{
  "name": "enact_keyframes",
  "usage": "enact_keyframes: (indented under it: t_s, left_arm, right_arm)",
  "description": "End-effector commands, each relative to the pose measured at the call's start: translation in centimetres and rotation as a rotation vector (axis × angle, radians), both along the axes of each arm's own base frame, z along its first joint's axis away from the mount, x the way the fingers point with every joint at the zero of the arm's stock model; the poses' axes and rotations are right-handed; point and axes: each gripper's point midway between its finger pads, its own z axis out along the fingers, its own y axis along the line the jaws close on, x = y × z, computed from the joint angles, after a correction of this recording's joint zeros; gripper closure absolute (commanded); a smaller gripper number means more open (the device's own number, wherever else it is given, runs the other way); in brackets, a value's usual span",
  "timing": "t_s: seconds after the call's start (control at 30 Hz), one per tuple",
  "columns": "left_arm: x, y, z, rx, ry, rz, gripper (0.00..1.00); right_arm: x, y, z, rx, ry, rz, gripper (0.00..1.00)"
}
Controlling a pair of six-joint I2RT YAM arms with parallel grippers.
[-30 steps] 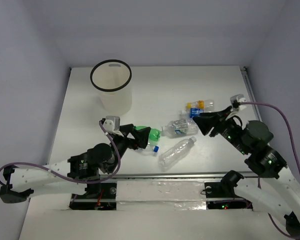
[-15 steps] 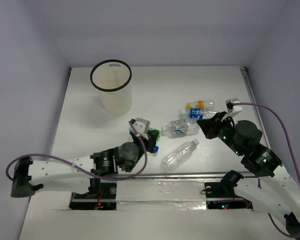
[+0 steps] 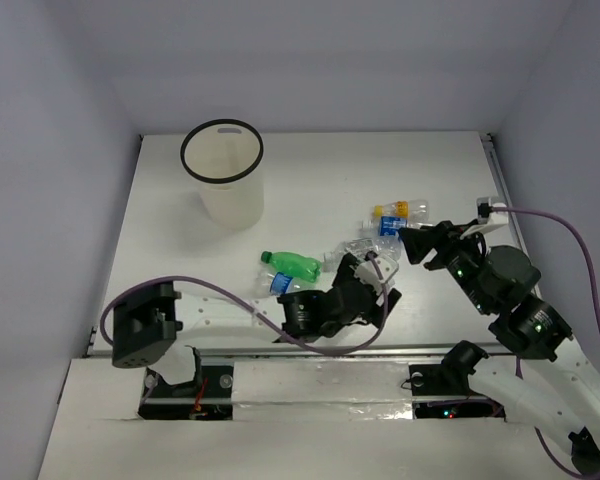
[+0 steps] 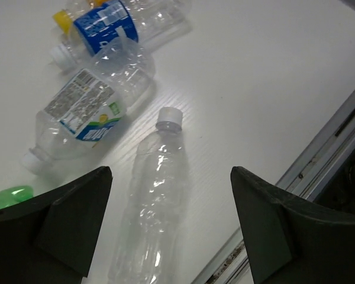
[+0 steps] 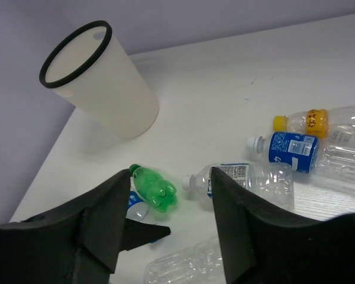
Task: Put the plastic bottles in the bin
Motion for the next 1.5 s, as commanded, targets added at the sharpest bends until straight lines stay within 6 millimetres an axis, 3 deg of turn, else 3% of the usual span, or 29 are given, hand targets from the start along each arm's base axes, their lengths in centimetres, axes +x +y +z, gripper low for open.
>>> enact_keyframes:
  t_s: [0.0,0.2,0.3,0.6,0.77,0.8,0.87,0.93,1.03,1.1,1.17,1.2,1.27,1.3,1.33,1.47]
  left_arm:
    - [0.0,-3.5,0.4,-0.010,0.000,-0.093,0.20]
    - [1.8,-5.0,-3.9,0.063,0.063,-0.089,0.22]
    - [2.8,-5.3,-4.9,0.060,0.086,-0.091,0.22]
    - [3.8,-5.6,-9.8,0.181,0.108,-0.066,0.28]
    - [3.9,-5.4,-12.0,0.231,0.119,-0.053,0.46]
    - [3.9,-5.4,-12.1,0.229,0.121,-0.054,0.55]
    - [3.6,-5.5,-12.0,0.218,0.131,-0.065,0.64]
    - [3.4,-5.5,-10.5,0.174,0.129,-0.074,0.72]
    - [3.1,-5.2,-6.6,0.073,0.104,-0.087,0.75]
    - [2.9,-4.5,-3.2,-0.011,0.076,-0.088,0.78]
    - [2.6,-3.8,-0.7,-0.081,0.057,-0.089,0.78]
    - [2.4,-3.0,1.7,-0.145,0.037,-0.092,0.80]
    - [2.1,-2.0,4.0,-0.205,0.017,-0.088,0.80]
    - [2.0,-1.0,6.8,-0.267,-0.008,-0.085,0.80]
    - [1.9,-0.2,7.4,-0.282,-0.020,-0.075,0.80]
    - [5.3,5.3,13.2,-0.404,-0.091,0.104,0.80]
  right_arm:
    - [0.1,-0.8,2.1,0.053,-0.074,-0.038,0.33]
    - [-0.3,-1.4,2.4,0.043,-0.089,-0.044,0.26]
    - [-0.6,-1.5,2.9,0.049,-0.103,-0.038,0.26]
    - [-0.3,-0.9,2.6,0.041,-0.100,-0.021,0.26]
    - [-0.1,-0.8,2.5,0.043,-0.097,-0.024,0.26]
    - [0.0,-0.7,2.5,0.043,-0.096,-0.021,0.26]
    - [0.0,-0.4,2.4,0.045,-0.093,-0.013,0.26]
    - [0.1,-0.4,2.4,0.042,-0.090,-0.013,0.27]
    - [0.1,-0.5,2.2,0.032,-0.082,-0.019,0.41]
    - [0.1,-0.4,2.1,0.025,-0.078,-0.016,0.59]
    - [0.1,-0.2,1.9,0.018,-0.070,-0.003,0.64]
    - [0.3,0.1,1.7,0.012,-0.060,0.002,0.66]
    - [0.3,0.6,1.5,0.013,-0.053,0.023,0.67]
    - [0.4,0.8,1.3,0.011,-0.049,0.029,0.67]
    - [0.3,1.1,1.3,0.010,-0.048,0.044,0.67]
    - [1.2,2.7,0.2,-0.025,-0.031,0.087,0.67]
